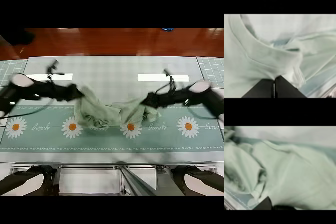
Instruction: Fold the shirts.
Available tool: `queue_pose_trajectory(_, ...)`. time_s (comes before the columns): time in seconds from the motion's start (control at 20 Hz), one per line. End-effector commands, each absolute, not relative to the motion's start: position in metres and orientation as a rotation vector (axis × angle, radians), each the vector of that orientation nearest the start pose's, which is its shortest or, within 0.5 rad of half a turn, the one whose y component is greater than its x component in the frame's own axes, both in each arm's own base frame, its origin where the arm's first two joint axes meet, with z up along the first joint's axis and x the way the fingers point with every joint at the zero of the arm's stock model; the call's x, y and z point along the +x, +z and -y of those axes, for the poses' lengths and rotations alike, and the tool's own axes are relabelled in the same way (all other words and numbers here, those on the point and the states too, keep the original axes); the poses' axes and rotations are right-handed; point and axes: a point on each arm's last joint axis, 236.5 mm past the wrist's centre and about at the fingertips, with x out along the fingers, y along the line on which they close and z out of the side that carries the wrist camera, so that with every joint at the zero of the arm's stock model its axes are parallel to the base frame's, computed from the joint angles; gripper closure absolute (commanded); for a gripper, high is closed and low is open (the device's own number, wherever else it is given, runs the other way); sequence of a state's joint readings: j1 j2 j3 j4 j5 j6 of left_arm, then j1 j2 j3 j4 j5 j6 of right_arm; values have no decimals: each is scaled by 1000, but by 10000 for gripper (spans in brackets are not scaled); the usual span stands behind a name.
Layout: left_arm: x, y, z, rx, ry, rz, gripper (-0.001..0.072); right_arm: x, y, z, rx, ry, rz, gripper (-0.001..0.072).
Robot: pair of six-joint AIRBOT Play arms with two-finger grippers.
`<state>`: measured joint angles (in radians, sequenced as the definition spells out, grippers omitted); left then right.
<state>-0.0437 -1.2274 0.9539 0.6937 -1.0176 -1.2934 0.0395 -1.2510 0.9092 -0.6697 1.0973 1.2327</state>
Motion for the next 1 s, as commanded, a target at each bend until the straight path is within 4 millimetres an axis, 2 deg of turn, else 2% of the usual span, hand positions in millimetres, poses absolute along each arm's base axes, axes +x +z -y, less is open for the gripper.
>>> queue_pose_trajectory(0.0,405,157,128,-638,-509,-790,694,378,143,-148,421,599,-955,677)
queue_pose_trajectory(0.05,407,200,116,-613,-509,-682,694,385,193,-139,378,590,-838,677)
queue_pose_trajectory(0.15,397,294,98,-534,-509,-463,694,380,282,-127,280,578,-642,677)
queue_pose_trajectory(0.25,367,380,89,-444,-511,-261,694,359,355,-121,188,558,-483,677)
queue_pose_trajectory(0.3,347,418,87,-400,-510,-169,694,343,388,-122,155,564,-404,677)
queue_pose_trajectory(0.35,327,448,87,-361,-508,-94,694,327,415,-122,130,567,-334,677)
queue_pose_trajectory(0.45,285,494,88,-290,-494,34,694,293,457,-119,75,548,-213,677)
queue_pose_trajectory(0.6,236,523,88,-190,-432,142,694,246,493,-109,15,486,-90,677)
queue_pose_trajectory(0.75,198,528,88,-94,-367,185,694,212,499,-91,-13,396,-65,677)
queue_pose_trajectory(0.85,180,515,81,-10,-291,151,694,196,489,-81,-26,348,-102,677)
queue_pose_trajectory(0.95,173,485,69,17,-214,32,694,186,470,-70,-16,295,-178,677)
